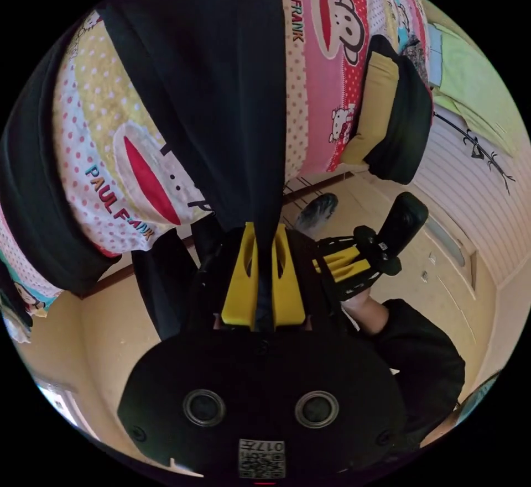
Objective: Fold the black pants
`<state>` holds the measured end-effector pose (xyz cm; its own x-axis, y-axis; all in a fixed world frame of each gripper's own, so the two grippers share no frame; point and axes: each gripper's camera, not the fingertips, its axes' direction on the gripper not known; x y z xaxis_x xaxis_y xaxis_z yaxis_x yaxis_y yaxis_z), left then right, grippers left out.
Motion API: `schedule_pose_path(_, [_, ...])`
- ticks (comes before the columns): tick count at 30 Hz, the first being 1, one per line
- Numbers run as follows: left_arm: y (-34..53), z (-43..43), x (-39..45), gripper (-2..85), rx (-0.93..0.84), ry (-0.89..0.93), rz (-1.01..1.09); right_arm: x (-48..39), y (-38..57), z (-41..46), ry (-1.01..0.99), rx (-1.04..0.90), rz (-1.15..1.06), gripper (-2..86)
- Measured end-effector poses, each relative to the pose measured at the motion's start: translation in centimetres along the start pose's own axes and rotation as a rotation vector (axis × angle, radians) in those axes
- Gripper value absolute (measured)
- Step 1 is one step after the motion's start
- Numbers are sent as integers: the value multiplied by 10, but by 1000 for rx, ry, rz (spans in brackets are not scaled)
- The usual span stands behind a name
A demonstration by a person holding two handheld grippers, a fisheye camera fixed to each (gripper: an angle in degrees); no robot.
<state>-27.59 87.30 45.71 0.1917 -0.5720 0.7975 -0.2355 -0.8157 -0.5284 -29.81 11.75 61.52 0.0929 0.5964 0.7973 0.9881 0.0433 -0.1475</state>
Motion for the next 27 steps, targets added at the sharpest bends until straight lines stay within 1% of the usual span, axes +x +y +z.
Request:
schedule_pose_path(2, [25,-18,-18,23,46,124,-13,-6,-1,-13,65,-24,-42,15])
schedule_pose_path(5, [61,-48,-39,13,119,236,-35,-8,-21,-47,236,-26,25,16])
schedule_pose_path(7, [81,-68,-49,11,150,267,-36,-11,-48,-72,279,-7,23,22])
schedule_pose_path(10, [112,-102,-61,11,193,321,-18,-17,-123,-113,257,65,37,54])
schedule_pose_path(12, [129,-120,-68,12,225,373,2,-14,-206,-134,226,102,84,95])
schedule_pose_path(13, [142,-131,-73,13,248,417,15,-11,-228,-136,223,101,97,105])
schedule_pose_path(14, [154,-140,-80,14,272,465,19,-7,-275,-139,238,106,113,115])
schedule_pose_path(15, [160,-144,-83,15,285,488,19,-5,-316,-140,301,127,117,122])
schedule_pose_path(17, [183,-156,-99,17,334,592,14,1,-370,-139,395,185,154,132])
schedule_pose_path(18, [188,-159,-103,17,348,619,18,9,-399,-137,401,236,182,138])
schedule_pose_path(20, [206,-170,-116,18,400,708,52,24,-432,-127,379,283,201,131])
schedule_pose_path(22, [215,-177,-125,19,414,771,74,36,-456,-109,442,257,216,96])
schedule_pose_path(23, [221,-181,-130,18,418,815,98,39,-466,-95,519,223,227,71])
schedule_pose_path(24, [224,-183,-133,18,421,840,111,32,-472,-82,628,235,206,54])
schedule_pose_path(25, [231,-188,-139,17,433,902,128,25,-472,-76,693,260,184,50])
schedule_pose_path(27, [248,-196,-150,15,476,1012,165,-17,-475,-41,939,348,35,39])
